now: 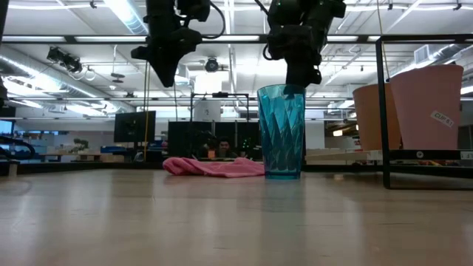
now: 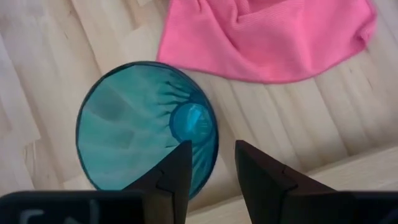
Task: Stack small to large cups/mugs on shelf
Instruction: Put the blue cup on the shelf
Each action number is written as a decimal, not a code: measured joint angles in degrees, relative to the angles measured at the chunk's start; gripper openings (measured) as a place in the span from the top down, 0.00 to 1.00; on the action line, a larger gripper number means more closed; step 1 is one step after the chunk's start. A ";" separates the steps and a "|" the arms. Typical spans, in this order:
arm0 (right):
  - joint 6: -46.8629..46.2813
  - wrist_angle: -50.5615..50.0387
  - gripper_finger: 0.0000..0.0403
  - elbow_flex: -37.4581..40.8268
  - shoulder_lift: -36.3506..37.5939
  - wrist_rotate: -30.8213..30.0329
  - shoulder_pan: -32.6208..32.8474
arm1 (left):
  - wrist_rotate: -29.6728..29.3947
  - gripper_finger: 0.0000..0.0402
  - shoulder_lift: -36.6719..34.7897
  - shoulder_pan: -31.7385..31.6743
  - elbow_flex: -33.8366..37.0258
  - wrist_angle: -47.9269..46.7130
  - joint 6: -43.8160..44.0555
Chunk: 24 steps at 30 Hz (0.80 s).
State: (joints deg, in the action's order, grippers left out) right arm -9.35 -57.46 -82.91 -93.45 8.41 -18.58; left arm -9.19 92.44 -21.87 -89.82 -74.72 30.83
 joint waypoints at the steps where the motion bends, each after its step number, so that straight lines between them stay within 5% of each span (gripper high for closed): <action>1: 0.03 0.05 0.68 0.02 -0.31 0.01 0.29 | 0.00 0.85 0.02 0.00 0.00 0.06 0.00; 24: -0.09 0.40 0.72 0.17 -2.64 -3.61 1.10 | 0.00 0.86 0.02 0.00 -0.02 0.83 -0.50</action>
State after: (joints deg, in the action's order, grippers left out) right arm -9.44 -57.06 -82.74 -96.09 4.81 -17.48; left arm -9.19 92.47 -21.87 -89.84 -73.89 30.33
